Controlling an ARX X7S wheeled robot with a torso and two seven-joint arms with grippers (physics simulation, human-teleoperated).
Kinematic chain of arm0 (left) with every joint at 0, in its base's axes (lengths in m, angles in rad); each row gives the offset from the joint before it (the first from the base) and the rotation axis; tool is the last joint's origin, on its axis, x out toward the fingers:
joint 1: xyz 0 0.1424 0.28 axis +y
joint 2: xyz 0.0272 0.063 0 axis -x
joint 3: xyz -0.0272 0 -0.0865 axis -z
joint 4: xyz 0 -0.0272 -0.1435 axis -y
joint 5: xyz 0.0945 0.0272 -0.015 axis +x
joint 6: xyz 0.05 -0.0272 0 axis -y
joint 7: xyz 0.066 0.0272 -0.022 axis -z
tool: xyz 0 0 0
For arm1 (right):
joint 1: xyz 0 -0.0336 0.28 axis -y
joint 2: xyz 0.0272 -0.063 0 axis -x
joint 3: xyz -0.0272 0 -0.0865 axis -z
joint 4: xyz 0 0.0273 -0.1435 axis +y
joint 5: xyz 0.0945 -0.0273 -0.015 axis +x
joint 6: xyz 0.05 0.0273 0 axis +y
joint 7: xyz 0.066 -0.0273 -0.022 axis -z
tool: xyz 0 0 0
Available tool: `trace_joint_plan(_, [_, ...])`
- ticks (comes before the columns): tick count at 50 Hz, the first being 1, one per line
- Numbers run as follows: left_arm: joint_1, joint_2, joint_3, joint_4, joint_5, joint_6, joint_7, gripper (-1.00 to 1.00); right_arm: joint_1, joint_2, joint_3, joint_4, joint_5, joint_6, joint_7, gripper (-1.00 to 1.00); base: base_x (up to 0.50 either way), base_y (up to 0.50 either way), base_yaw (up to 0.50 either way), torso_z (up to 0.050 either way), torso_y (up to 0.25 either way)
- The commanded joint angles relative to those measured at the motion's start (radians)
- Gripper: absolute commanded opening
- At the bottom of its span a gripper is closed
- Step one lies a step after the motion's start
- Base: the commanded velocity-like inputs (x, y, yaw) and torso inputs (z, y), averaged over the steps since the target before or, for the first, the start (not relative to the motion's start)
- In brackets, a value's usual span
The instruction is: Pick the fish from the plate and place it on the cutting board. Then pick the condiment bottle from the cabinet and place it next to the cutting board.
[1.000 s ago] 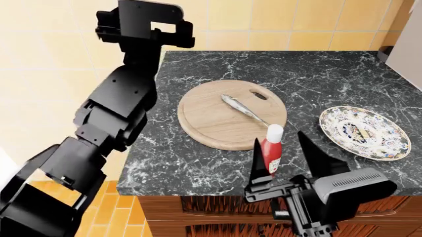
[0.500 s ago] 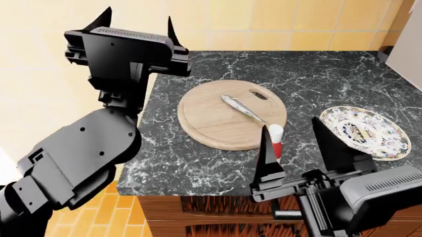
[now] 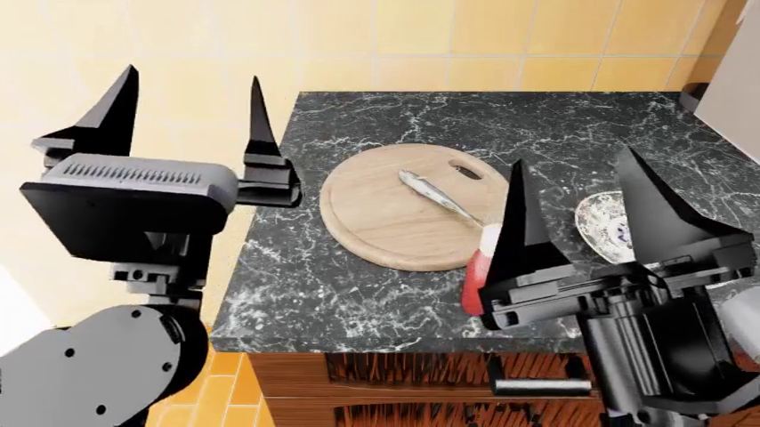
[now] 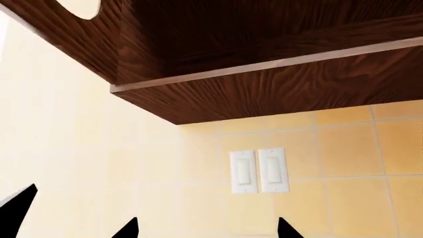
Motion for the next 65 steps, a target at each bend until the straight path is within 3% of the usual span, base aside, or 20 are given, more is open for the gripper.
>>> trace_joint_plan(1, [0.089, -0.073, -0.038, 0.067, 0.061, 0.067, -0.104, 1.0, 0.011, 0.044, 0.037, -0.093, 0.035, 0.054, 0.062, 1.0, 0.0, 0.0, 0.0, 0.0, 0.0])
trace_joint_plan(10, [0.139, -0.1, -0.058, 0.107, 0.149, 0.17, -0.128, 1.0, -0.023, 0.085, 0.076, -0.172, 0.06, 0.033, 0.115, 1.0, 0.0, 0.0, 0.0, 0.0, 0.0])
trace_joint_plan(25, [0.185, -0.127, -0.101, 0.125, 0.134, 0.316, -0.119, 1.0, -0.014, 0.213, -0.026, -0.171, 0.026, -0.122, 0.236, 1.0, 0.0, 0.0, 0.0, 0.0, 0.0])
trace_joint_plan(38, [0.195, -0.126, -0.111, 0.122, 0.132, 0.339, -0.119, 1.0, -0.038, 0.256, -0.059, -0.171, -0.033, -0.233, 0.27, 1.0, 0.0, 0.0, 0.0, 0.0, 0.0])
trace_joint_plan(65, [0.246, -0.151, -0.183, 0.137, 0.129, 0.434, -0.183, 1.0, -0.047, 0.495, -0.236, -0.175, -0.247, -0.6, 0.537, 1.0, 0.0, 0.0, 0.0, 0.0, 0.0])
